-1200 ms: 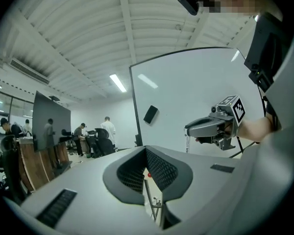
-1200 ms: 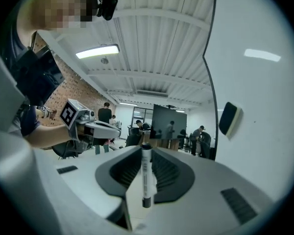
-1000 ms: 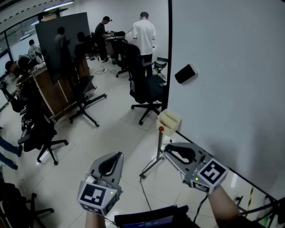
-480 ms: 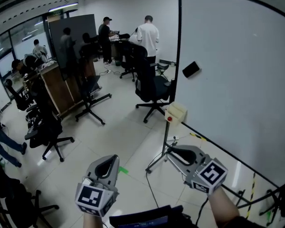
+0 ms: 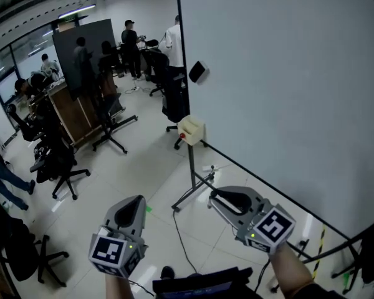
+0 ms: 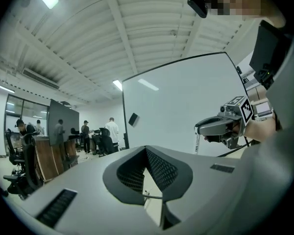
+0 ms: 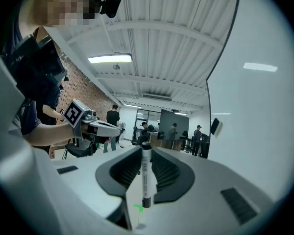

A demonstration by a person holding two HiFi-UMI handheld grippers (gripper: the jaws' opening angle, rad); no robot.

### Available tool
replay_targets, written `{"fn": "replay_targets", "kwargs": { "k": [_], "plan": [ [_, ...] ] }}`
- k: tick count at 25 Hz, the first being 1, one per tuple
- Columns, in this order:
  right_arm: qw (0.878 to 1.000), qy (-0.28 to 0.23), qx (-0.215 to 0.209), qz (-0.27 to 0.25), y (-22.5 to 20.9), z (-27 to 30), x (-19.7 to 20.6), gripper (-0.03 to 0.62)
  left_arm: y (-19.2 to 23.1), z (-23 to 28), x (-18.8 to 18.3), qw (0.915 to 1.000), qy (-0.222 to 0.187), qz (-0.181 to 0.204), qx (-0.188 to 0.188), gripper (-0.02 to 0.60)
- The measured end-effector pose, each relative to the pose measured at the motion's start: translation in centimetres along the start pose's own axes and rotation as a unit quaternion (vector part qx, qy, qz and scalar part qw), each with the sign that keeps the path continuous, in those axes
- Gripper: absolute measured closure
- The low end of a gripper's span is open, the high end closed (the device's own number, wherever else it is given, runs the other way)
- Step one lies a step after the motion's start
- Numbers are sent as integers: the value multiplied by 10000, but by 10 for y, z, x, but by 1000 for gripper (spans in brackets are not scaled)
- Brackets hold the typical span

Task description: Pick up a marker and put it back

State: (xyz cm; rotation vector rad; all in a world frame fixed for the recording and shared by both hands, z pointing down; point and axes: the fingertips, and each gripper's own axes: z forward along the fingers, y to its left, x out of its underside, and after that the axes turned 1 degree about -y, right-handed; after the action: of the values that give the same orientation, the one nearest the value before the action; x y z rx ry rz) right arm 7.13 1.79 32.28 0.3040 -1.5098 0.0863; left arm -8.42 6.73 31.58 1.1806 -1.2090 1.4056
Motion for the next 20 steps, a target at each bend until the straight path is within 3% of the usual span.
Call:
{"fn": "replay_targets", "kwargs": {
  "k": [6,14,20],
  "plan": [
    [9992,-10,-152,364,-3,-77,1,511,-85,-14,-23,9996,242,102,70,581],
    [9971,-129,-214,715,-3,-108,18,511,-134,-21,-36,9966,568,582,158,581],
    [9972,111,-173,723,8,-142,41,511,-169,-25,-30,9957,561,621,406,581]
  ]
}}
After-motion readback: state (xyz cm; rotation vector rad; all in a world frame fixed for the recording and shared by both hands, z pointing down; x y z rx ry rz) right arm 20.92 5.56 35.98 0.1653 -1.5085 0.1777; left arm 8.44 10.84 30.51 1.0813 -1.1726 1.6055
